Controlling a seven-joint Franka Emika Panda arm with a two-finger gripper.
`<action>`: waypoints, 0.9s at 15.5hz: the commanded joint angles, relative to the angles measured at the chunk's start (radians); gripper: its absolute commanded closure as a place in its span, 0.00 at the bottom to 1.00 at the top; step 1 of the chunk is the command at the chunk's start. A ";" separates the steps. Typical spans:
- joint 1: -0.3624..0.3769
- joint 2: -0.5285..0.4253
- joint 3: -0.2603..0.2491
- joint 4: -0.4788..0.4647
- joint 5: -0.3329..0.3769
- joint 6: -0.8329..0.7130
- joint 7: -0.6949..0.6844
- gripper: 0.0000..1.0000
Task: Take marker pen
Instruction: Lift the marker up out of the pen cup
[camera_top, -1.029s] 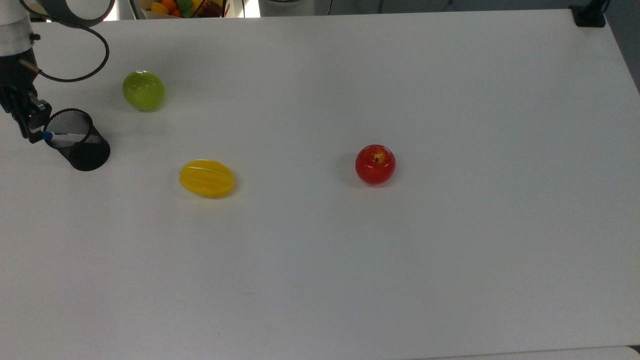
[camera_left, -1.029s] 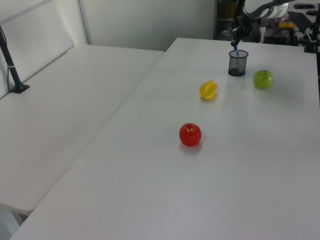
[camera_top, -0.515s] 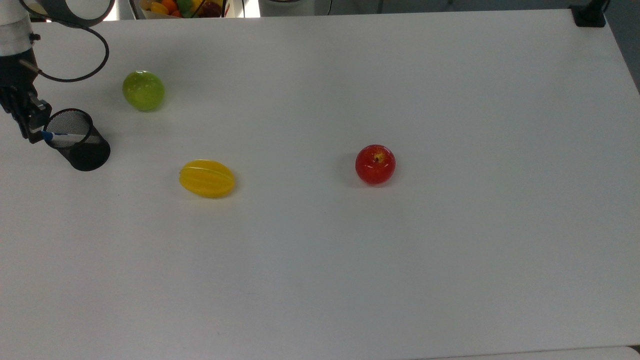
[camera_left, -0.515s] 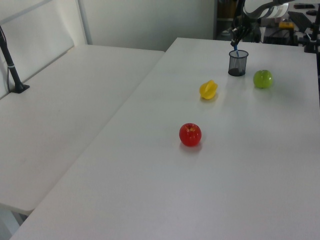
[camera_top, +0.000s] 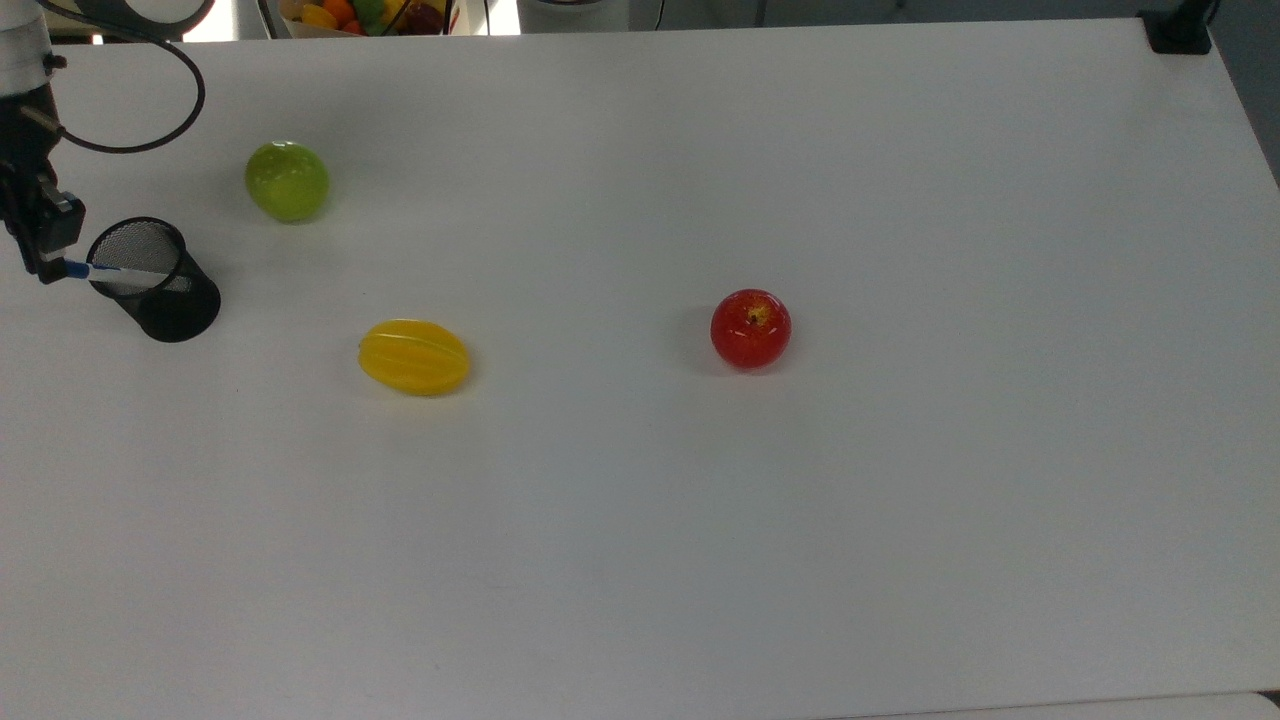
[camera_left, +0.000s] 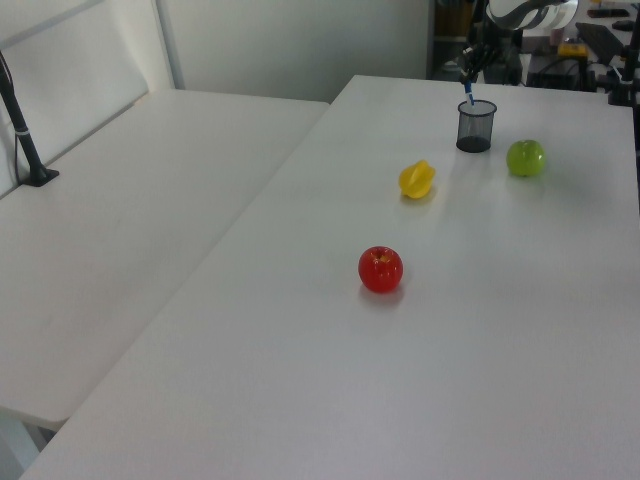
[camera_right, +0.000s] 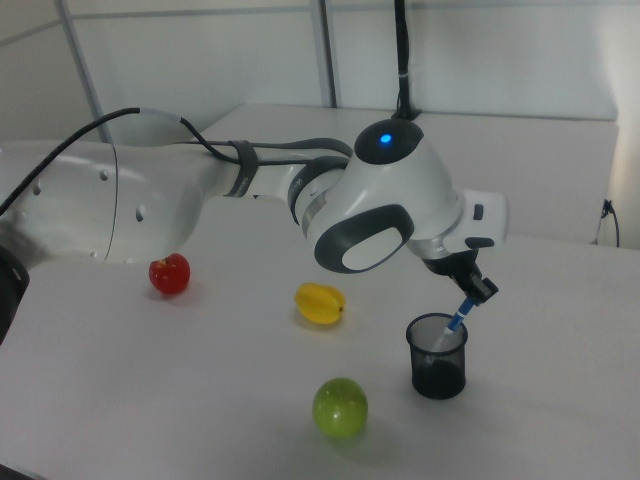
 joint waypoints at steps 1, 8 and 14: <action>0.006 -0.040 -0.001 -0.008 0.020 0.022 0.019 0.89; 0.006 -0.129 -0.001 0.012 0.017 0.006 0.017 0.89; 0.029 -0.221 -0.001 0.009 0.017 -0.124 0.020 0.89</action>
